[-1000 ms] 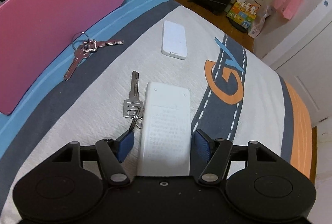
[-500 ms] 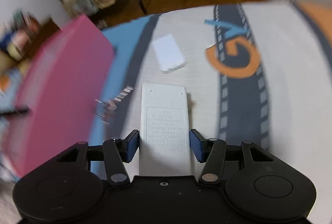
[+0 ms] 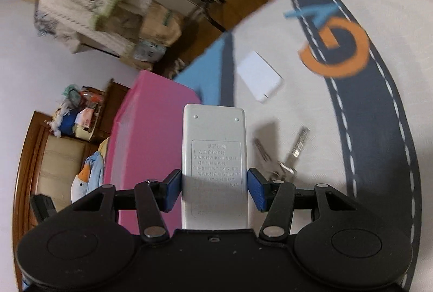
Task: Organize rigid objects
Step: 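Carry the white power bank into the pink box and open the right gripper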
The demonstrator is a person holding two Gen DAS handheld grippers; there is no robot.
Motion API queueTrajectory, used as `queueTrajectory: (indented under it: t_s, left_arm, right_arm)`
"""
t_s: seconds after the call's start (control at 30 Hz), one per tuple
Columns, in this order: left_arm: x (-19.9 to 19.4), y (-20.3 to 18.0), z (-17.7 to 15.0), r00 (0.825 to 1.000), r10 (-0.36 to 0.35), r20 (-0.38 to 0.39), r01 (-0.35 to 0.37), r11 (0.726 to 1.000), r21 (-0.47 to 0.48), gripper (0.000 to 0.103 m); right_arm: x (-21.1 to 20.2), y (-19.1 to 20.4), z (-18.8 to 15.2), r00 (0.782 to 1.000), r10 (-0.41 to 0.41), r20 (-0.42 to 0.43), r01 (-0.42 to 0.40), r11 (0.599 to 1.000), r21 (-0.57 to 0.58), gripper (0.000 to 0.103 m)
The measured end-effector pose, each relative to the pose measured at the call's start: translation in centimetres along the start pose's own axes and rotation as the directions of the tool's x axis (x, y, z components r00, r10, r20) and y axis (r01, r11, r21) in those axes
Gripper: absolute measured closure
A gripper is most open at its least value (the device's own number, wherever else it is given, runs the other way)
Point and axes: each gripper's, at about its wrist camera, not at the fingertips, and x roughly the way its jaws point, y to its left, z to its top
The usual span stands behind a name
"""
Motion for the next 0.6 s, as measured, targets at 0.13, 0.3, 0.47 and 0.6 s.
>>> queueTrajectory:
  t_s: [0.13, 0.3, 0.47, 0.6]
  left_arm:
    - [-0.1, 0.0, 0.0, 1.000, 0.001, 0.005, -0.001, 1.000, 0.000, 0.093]
    - [0.0, 0.4, 0.0, 1.000, 0.005, 0.010, -0.005, 1.000, -0.024, 0.096]
    - [0.0, 0.4, 0.0, 1.000, 0.002, 0.013, -0.001, 1.000, -0.031, 0.096]
    - [0.1, 0.5, 0.0, 1.000, -0.009, 0.011, 0.010, 0.999, -0.040, 0.096]
  right_arm:
    - [-1.4, 3.4, -0.3, 0.996, 0.086, 0.038, -0.082, 0.992, -0.098, 0.045]
    - [-1.1, 10.0, -0.6, 0.963, 0.265, 0.042, -0.254, 0.951, -0.175, 0.045]
    - [4.9, 15.6, -1.3, 0.935, 0.342, -0.098, -0.354, 0.920, -0.167, 0.045]
    - [10.8, 15.1, -2.4, 0.898, 0.407, -0.167, -0.403, 0.913, 0.055, 0.045]
